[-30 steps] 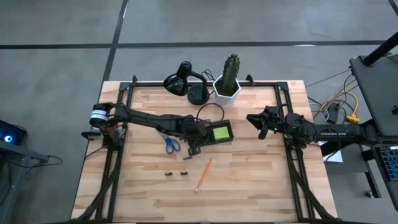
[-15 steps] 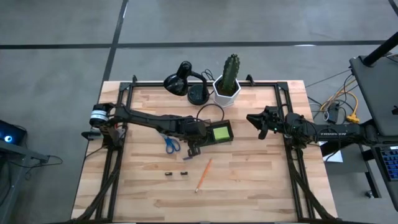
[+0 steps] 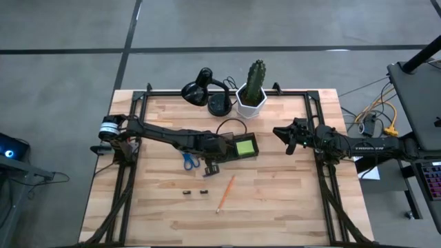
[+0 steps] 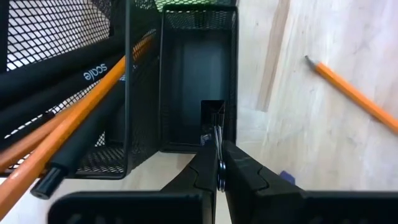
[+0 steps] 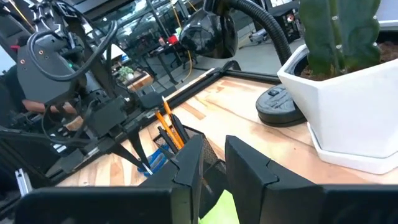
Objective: Pick and place office supplies into organizer
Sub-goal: Put the black binder clip into the desk organizer
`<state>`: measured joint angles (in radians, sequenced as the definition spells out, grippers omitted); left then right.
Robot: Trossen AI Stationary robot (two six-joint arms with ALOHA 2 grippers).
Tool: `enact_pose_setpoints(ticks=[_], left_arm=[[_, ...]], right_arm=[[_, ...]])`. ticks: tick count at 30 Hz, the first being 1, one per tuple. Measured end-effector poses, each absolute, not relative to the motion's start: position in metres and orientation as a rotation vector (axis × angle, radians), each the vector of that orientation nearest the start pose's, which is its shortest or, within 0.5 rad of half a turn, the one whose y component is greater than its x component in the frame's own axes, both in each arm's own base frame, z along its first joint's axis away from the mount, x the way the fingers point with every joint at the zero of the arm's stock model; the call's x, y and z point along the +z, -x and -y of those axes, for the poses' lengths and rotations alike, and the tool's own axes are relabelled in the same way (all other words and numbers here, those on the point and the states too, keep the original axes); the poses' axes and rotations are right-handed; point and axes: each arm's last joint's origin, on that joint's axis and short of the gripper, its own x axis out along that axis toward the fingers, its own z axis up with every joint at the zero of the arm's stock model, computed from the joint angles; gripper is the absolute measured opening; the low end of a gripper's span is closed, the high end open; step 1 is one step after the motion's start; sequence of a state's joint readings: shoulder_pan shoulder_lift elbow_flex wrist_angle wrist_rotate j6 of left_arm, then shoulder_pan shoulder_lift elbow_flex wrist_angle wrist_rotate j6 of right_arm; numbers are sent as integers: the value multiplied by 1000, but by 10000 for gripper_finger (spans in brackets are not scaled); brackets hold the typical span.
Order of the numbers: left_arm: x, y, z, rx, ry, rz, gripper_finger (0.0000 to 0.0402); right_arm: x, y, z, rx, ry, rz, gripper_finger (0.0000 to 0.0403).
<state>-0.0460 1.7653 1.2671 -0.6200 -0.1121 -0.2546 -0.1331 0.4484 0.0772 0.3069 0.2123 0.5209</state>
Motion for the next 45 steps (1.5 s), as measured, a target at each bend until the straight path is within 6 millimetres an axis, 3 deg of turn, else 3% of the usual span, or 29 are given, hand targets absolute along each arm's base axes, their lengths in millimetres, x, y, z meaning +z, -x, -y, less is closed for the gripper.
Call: enact_pose_setpoints(ticks=[21, 35, 45], left_arm=[[211, -357, 13, 194, 142, -1093, 2], [211, -357, 13, 194, 143, -1093, 73], [235, -347, 16, 106, 200, -1044, 76]], right_arm=[[178, -126, 23, -356, -516, 23, 59], [178, -126, 23, -356, -516, 23, 59], [178, -126, 23, -356, -516, 24, 59]])
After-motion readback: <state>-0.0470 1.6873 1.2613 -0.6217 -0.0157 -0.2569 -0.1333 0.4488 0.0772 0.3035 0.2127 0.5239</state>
